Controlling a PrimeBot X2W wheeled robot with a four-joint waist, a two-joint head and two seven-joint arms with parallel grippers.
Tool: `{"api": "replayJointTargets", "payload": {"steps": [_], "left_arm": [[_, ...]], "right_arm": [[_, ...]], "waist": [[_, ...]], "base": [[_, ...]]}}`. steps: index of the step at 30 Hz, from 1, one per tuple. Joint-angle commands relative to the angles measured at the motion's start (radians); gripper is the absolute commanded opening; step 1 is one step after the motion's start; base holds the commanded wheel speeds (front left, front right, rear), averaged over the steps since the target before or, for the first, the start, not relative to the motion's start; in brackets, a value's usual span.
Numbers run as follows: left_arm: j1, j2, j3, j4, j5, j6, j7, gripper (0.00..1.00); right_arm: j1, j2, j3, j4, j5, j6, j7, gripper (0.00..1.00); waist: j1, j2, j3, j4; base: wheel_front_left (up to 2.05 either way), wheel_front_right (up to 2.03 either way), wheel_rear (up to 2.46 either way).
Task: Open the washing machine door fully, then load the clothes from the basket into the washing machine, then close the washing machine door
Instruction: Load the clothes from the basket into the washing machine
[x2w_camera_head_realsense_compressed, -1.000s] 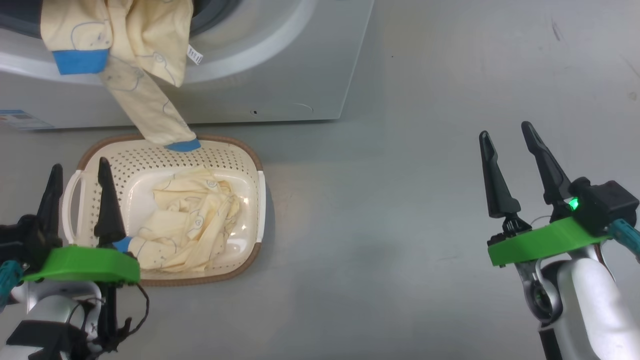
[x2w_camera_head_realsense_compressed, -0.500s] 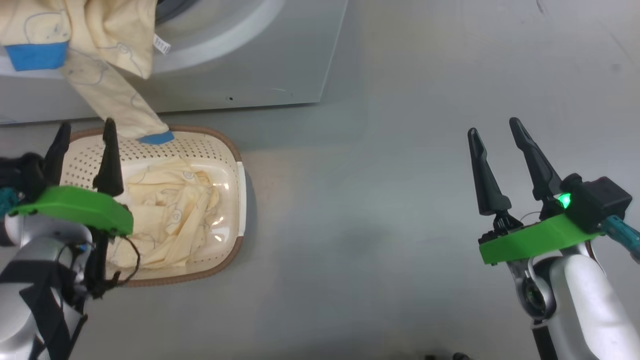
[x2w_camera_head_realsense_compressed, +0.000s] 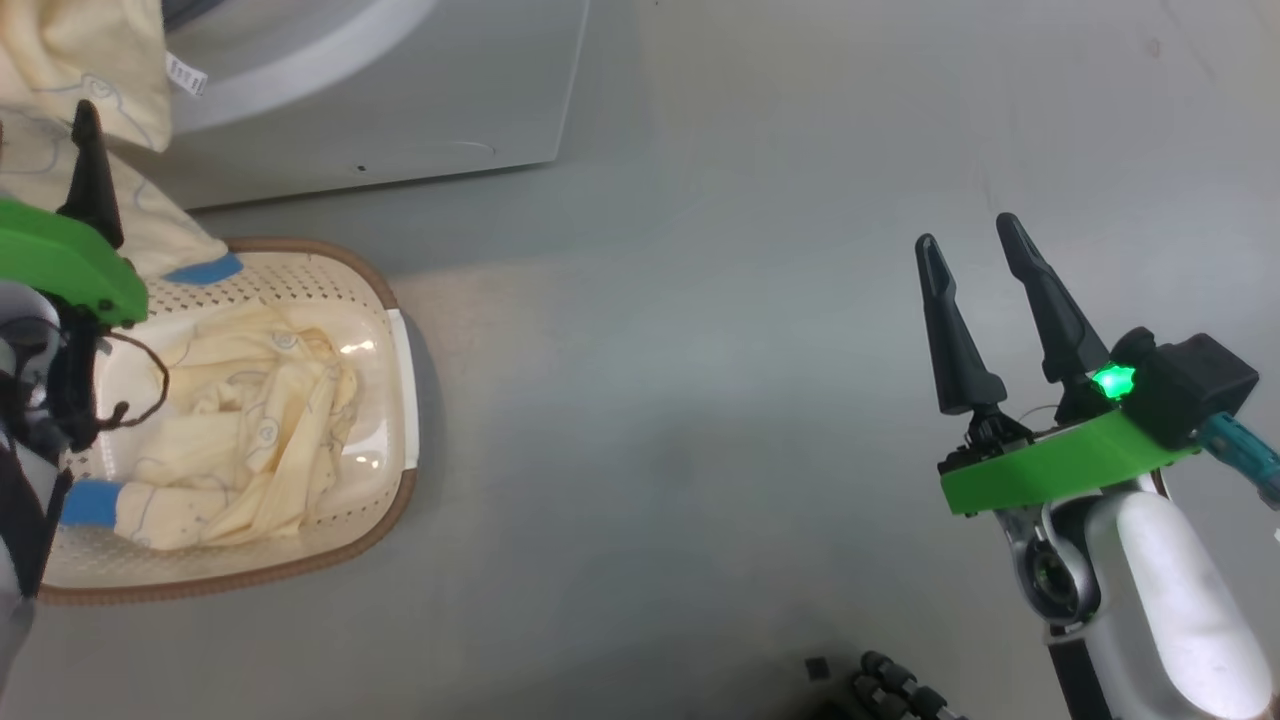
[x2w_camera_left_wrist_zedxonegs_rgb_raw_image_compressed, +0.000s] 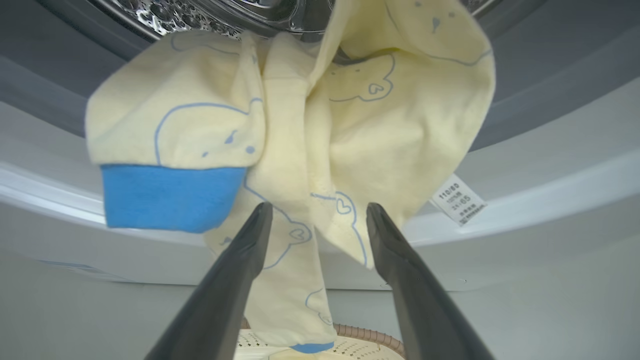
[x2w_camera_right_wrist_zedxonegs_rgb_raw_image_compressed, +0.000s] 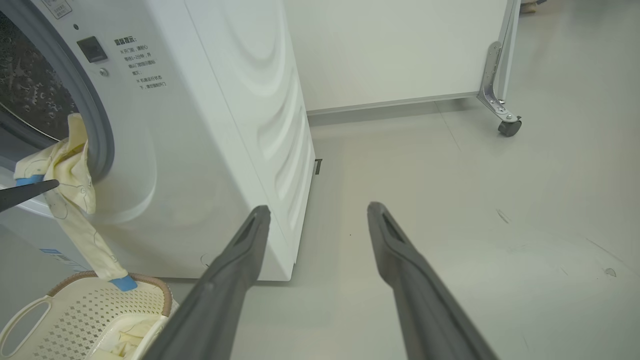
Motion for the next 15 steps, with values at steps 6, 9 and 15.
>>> {"api": "replayJointTargets", "payload": {"steps": [6, 9, 15], "left_arm": [[-0.105, 0.063, 0.046, 0.087, -0.011, -0.005, 0.035, 1.00], [-0.142, 0.070, 0.046, 0.139, -0.012, -0.005, 0.054, 1.00], [-0.196, 0.070, 0.035, 0.201, -0.009, 0.002, 0.094, 0.00]], "right_arm": [[-0.019, -0.008, 0.032, -0.038, 0.026, 0.004, -0.007, 1.00], [-0.024, -0.008, 0.039, -0.039, 0.036, 0.004, -0.007, 1.00], [-0.030, -0.008, 0.038, -0.041, 0.053, 0.004, -0.007, 1.00]], "waist": [[-0.0002, 0.0000, 0.032, -0.035], [-0.0002, 0.0000, 0.043, -0.048], [-0.0002, 0.0000, 0.053, -0.055]], "base": [[0.00, 0.00, 0.00], [0.00, 0.00, 0.00], [0.00, 0.00, 0.00]]}}
